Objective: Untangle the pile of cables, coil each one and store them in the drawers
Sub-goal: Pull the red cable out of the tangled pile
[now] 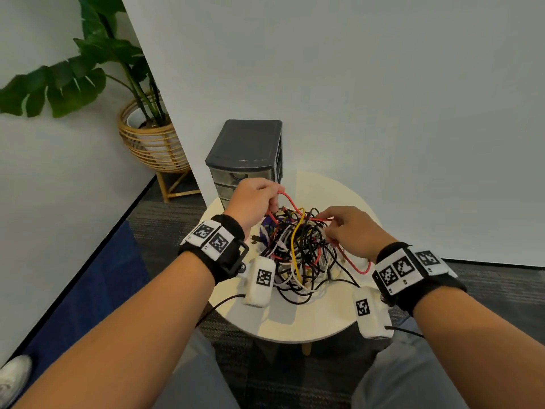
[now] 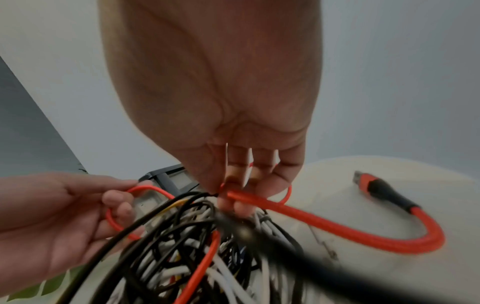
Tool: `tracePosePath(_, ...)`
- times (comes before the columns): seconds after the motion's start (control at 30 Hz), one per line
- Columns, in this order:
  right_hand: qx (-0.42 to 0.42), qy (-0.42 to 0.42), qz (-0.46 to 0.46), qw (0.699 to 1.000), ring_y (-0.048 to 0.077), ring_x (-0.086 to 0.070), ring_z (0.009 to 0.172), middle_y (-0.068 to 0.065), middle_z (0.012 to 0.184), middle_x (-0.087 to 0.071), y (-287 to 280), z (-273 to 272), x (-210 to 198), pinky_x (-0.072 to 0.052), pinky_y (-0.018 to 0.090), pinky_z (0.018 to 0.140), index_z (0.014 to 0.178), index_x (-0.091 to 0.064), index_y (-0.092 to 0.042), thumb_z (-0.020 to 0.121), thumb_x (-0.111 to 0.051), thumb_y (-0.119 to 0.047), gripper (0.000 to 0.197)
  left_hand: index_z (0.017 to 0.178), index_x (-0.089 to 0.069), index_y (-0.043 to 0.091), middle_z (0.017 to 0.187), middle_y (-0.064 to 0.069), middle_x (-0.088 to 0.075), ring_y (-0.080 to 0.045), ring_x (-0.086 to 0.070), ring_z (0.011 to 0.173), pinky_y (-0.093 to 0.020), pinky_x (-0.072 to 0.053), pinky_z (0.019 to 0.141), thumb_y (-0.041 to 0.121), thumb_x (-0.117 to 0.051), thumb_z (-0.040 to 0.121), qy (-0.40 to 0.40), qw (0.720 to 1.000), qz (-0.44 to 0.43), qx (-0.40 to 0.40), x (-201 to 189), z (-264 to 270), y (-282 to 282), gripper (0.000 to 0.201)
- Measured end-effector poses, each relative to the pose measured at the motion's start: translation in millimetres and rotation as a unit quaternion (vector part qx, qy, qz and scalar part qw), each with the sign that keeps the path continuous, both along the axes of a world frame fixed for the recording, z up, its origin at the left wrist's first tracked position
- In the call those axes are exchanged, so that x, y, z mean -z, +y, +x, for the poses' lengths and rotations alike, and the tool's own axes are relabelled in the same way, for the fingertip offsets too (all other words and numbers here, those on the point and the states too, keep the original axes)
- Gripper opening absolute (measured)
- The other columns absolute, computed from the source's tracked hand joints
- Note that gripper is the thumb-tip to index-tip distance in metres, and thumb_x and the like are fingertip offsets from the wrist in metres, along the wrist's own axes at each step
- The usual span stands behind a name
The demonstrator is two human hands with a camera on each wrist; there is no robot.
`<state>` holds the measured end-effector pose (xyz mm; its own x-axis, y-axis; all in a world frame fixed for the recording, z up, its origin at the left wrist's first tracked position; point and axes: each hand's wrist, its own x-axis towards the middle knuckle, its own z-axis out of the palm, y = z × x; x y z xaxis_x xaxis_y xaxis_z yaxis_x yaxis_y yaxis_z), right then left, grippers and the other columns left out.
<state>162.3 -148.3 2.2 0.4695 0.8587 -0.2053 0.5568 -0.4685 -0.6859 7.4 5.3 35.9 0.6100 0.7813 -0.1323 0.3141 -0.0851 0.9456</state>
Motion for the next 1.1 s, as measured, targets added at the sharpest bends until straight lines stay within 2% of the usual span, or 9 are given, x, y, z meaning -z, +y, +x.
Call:
tracePosePath(0.1, -0.029, -0.003, 0.007, 1.0, 0.014, -0.067, 0.082, -0.003, 0.077, -0.072, 2, 2, -5, -0.05, 0.031, 0.084, 0.117, -0.067, -0.026, 0.092, -0.054, 0.0, 0.038, 0.099, -0.075, 0.01, 0.068, -0.002, -0.059, -0.015, -0.056, 0.061, -0.035, -0.055, 0.074, 0.025, -0.056, 0.104, 0.061, 0.996, 0.058, 0.027, -10, -12, -2, 0.025)
tracePosePath(0.2, -0.055, -0.025, 0.011, 0.998, 0.017, -0.065, 0.087, -0.004, 0.084, -0.069, 10, -3, -7, -0.047, 0.03, 0.081, 0.114, -0.071, -0.028, 0.092, -0.054, -0.003, 0.037, 0.083, -0.074, 0.007, 0.067, -0.008, -0.063, -0.02, -0.057, 0.061, -0.033, -0.048, 0.068, 0.033, -0.055, 0.101, 0.261, 0.939, 0.188, 0.121, -13, -18, -2, 0.037)
tracePosePath(0.27, -0.071, -0.044, 0.013, 0.996, 0.018, -0.063, 0.088, -0.005, 0.085, -0.067, 13, -7, -10, -0.045, 0.03, 0.08, 0.121, -0.067, -0.029, 0.095, -0.054, -0.007, 0.037, 0.083, -0.074, 0.007, 0.066, -0.003, -0.064, -0.019, -0.056, 0.058, -0.03, -0.044, 0.062, 0.026, -0.051, 0.103, 0.284, 0.926, 0.197, 0.15, -15, -22, -5, 0.036)
tracePosePath(0.37, -0.063, -0.061, 0.005, 0.996, 0.016, -0.063, 0.085, -0.004, 0.091, -0.07, 14, -10, -15, -0.046, 0.03, 0.079, 0.132, -0.055, -0.032, 0.098, -0.052, -0.014, 0.038, 0.086, -0.073, 0.008, 0.065, 0.008, -0.057, -0.012, -0.054, 0.059, -0.028, -0.039, 0.058, 0.02, -0.05, 0.104, 0.242, 0.943, 0.185, 0.133, -19, -29, -8, 0.032)
tracePosePath(0.5, -0.028, -0.172, -0.022, 0.984, 0.02, -0.059, 0.103, -0.011, 0.099, -0.067, 16, -16, -32, -0.04, 0.05, 0.102, 0.133, -0.045, -0.042, 0.099, -0.051, -0.04, 0.035, 0.091, -0.069, 0.005, 0.072, 0.012, -0.058, -0.009, -0.057, 0.067, -0.028, -0.04, 0.059, 0.019, -0.045, 0.105, 0.176, 0.961, 0.2, 0.075, -18, -36, -13, 0.032)
tracePosePath(0.67, -0.131, -0.125, 0.072, 0.981, 0.01, -0.059, 0.072, -0.008, 0.077, -0.061, 23, -42, -57, -0.043, 0.026, 0.068, 0.118, -0.063, -0.028, 0.098, -0.062, -0.035, 0.021, 0.094, -0.065, 0.012, 0.071, 0.007, -0.059, -0.007, -0.055, 0.062, -0.028, -0.045, 0.061, 0.023, -0.043, 0.107, 0.028, 0.976, 0.214, 0.021, -17, -39, -26, 0.028)
tracePosePath(0.77, -0.14, -0.162, 0.081, 0.973, 0.006, -0.051, 0.066, -0.009, 0.074, -0.056, 31, -48, -60, -0.037, 0.028, 0.065, 0.096, -0.067, -0.021, 0.102, -0.057, -0.034, 0.017, 0.093, -0.064, 0.014, 0.069, 0.003, -0.058, -0.004, -0.052, 0.061, -0.028, -0.047, 0.063, 0.023, -0.045, 0.107, -0.041, 0.97, 0.24, 0.023, -21, -40, -32, 0.025)
tracePosePath(0.9, -0.124, -0.183, 0.088, 0.971, 0.012, -0.045, 0.054, -0.004, 0.059, -0.049, 38, -47, -73, -0.031, 0.03, 0.057, 0.06, -0.048, -0.032, 0.104, -0.052, -0.035, 0.044, 0.091, -0.065, 0.021, 0.066, 0.003, -0.056, -0.009, -0.054, 0.063, -0.034, -0.05, 0.065, 0.023, -0.047, 0.106, -0.08, 0.971, 0.22, 0.042, -24, -44, -31, 0.024)
tracePosePath(1.1, -0.118, -0.174, 0.21, 0.955, 0.02, -0.059, 0.056, 0.005, 0.061, -0.061, 43, -47, -98, -0.048, 0.038, 0.059, 0.071, -0.067, -0.009, 0.103, -0.055, -0.034, 0.042, 0.106, -0.07, 0.012, 0.085, -0.01, -0.063, -0.023, -0.061, 0.069, -0.05, -0.054, 0.087, 0.043, -0.024, 0.111, -0.133, 0.989, 0.044, 0.056, -8, -44, -29, 0.056)
